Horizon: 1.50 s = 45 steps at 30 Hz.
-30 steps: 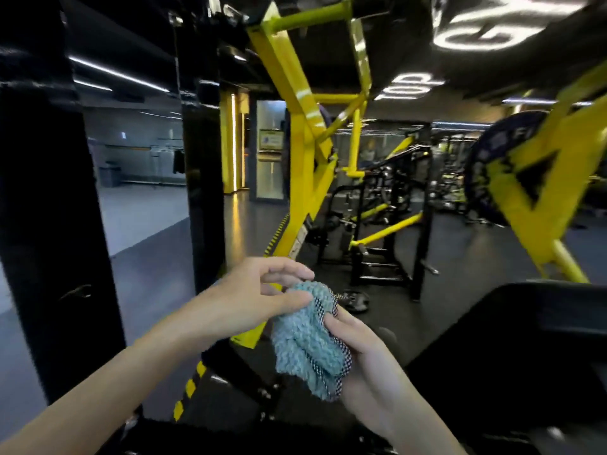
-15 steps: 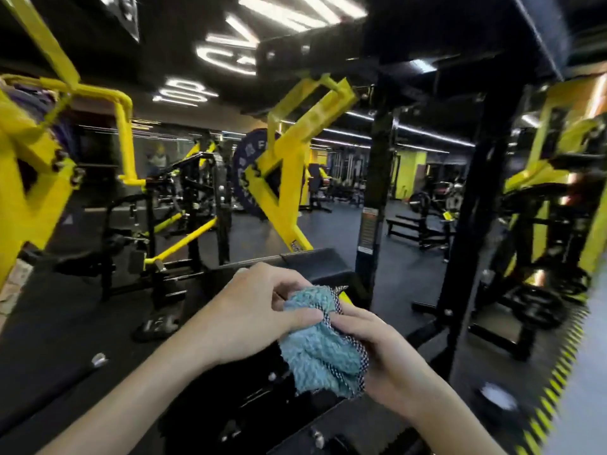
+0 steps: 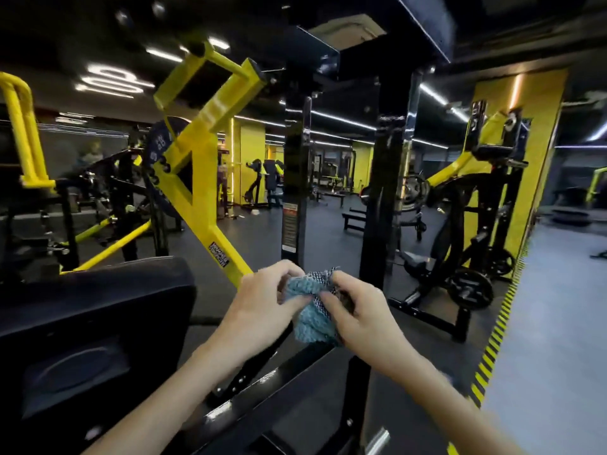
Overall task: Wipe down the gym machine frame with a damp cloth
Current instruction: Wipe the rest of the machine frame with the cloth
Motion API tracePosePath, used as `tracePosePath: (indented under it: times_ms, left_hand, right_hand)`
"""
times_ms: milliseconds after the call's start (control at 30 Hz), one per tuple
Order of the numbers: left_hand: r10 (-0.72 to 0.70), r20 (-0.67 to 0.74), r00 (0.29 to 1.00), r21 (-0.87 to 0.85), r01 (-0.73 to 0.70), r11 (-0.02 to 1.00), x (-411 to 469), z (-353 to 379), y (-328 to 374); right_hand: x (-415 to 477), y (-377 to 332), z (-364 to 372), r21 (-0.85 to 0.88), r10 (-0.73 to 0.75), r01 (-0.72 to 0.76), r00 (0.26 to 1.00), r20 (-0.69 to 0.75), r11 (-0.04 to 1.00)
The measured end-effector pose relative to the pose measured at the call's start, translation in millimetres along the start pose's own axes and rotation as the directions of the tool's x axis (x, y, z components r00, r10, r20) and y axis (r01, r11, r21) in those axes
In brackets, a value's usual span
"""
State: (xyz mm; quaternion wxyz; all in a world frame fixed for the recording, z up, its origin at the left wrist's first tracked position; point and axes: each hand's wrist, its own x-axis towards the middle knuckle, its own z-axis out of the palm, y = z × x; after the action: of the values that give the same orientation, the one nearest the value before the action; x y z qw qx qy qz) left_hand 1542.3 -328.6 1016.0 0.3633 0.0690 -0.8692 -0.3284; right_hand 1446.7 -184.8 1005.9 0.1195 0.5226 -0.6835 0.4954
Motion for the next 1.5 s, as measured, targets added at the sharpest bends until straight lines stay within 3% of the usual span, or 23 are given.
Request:
tracePosePath:
  times_ms: [67, 133, 333, 500, 733, 1000, 1200, 1300, 1500]
  left_hand:
    - [0.126, -0.013, 0.992, 0.122, -0.124, 0.985, 14.6, 29.8, -5.5]
    - [0.211, 0.006, 0.977, 0.195, -0.208, 0.958, 27.6, 55.7, -14.0]
    - [0.302, 0.006, 0.953, 0.085, -0.301, 0.950, 60.1, 102.2, -28.9]
    - [0.335, -0.021, 0.942, 0.072, -0.333, 0.940, 107.2, 123.5, -44.4]
    - [0.394, -0.195, 0.898, 0.098, -0.382, 0.919, 208.2, 145.6, -69.8]
    - [0.424, -0.312, 0.850, 0.010, -0.443, 0.896, 321.7, 164.4, -29.0]
    - [0.631, -0.470, 0.618, 0.173, -0.636, 0.752, 399.5, 144.5, 17.3]
    - [0.670, -0.509, 0.540, 0.233, -0.663, 0.711, 426.8, 142.0, 29.9]
    - [0.656, -0.565, 0.501, 0.155, -0.716, 0.681, 468.9, 138.8, 48.5]
  right_hand:
    - [5.1, 33.1, -9.3, -0.283, -0.170, 0.170, 0.985, 0.023, 0.944]
    - [9.5, 64.6, -17.1, -0.492, -0.234, 0.262, 0.965, 0.120, 0.830]
    - [18.4, 112.6, -39.3, -0.672, -0.274, 0.284, 0.954, 0.124, 0.683]
    - [42.5, 145.3, -46.3, -0.769, -0.327, 0.280, 0.940, 0.098, 0.574]
    - [125.0, 175.8, -91.6, -0.875, -0.282, 0.321, 0.932, 0.226, 0.362]
    - [239.7, 167.6, -171.5, -0.944, -0.314, 0.302, 0.917, 0.247, 0.137]
    - [320.2, 149.9, -225.6, -0.963, -0.374, 0.268, 0.892, 0.253, -0.012]
    - [356.5, 137.2, -243.3, -0.960, -0.331, 0.269, 0.901, 0.281, -0.082]
    - [408.9, 111.1, -253.0, -0.928, -0.267, 0.324, 0.892, 0.364, -0.184]
